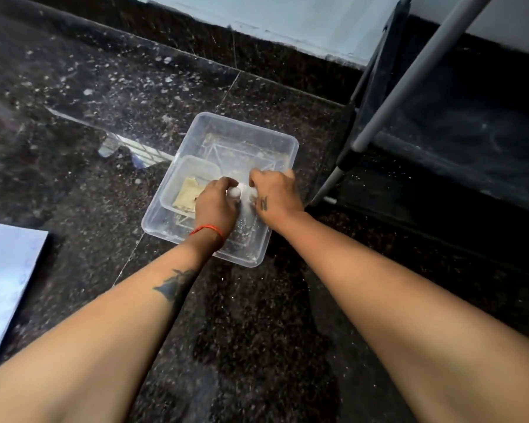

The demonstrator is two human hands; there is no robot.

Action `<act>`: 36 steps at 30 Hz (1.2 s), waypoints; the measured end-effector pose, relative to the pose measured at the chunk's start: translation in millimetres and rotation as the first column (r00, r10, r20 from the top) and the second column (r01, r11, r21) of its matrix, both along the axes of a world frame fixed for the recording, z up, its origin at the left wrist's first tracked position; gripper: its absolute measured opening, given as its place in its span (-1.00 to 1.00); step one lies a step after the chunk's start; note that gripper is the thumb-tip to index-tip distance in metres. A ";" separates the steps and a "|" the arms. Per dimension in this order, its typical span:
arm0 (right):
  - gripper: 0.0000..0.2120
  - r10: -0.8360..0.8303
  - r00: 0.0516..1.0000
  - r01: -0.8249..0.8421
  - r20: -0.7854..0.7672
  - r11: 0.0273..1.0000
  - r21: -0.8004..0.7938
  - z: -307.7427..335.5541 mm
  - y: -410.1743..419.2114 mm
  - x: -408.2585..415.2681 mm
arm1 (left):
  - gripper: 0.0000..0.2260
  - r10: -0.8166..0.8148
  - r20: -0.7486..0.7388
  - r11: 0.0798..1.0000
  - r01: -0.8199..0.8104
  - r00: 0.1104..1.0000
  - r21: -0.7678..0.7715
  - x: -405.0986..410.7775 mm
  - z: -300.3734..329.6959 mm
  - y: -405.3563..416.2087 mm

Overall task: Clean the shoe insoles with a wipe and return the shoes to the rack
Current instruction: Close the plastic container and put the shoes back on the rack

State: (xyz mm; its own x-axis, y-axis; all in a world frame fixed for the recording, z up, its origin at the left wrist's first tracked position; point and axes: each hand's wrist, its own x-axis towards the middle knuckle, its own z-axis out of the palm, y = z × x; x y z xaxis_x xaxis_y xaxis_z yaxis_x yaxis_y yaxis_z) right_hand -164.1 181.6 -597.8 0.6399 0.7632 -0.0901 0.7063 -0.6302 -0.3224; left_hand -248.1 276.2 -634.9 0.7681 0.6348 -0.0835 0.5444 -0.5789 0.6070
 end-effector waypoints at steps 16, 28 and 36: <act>-0.52 0.056 0.998 -0.050 -0.028 0.982 0.181 1.6 -32.8 -6.5 | -0.57 0.002 0.083 1.000 -0.003 0.997 0.009 -3.9 22.4 -15.4; -0.61 -0.439 0.888 0.459 -0.136 0.837 0.298 -16.3 -209.9 -36.2 | -0.61 -0.232 0.289 0.963 0.261 0.929 -0.064 -10.9 40.8 -142.6; -0.72 -0.510 0.856 0.516 -0.082 0.851 0.098 -48.4 -258.3 -33.9 | -0.59 -0.306 0.122 0.944 0.318 0.944 -0.093 -25.4 12.6 -174.0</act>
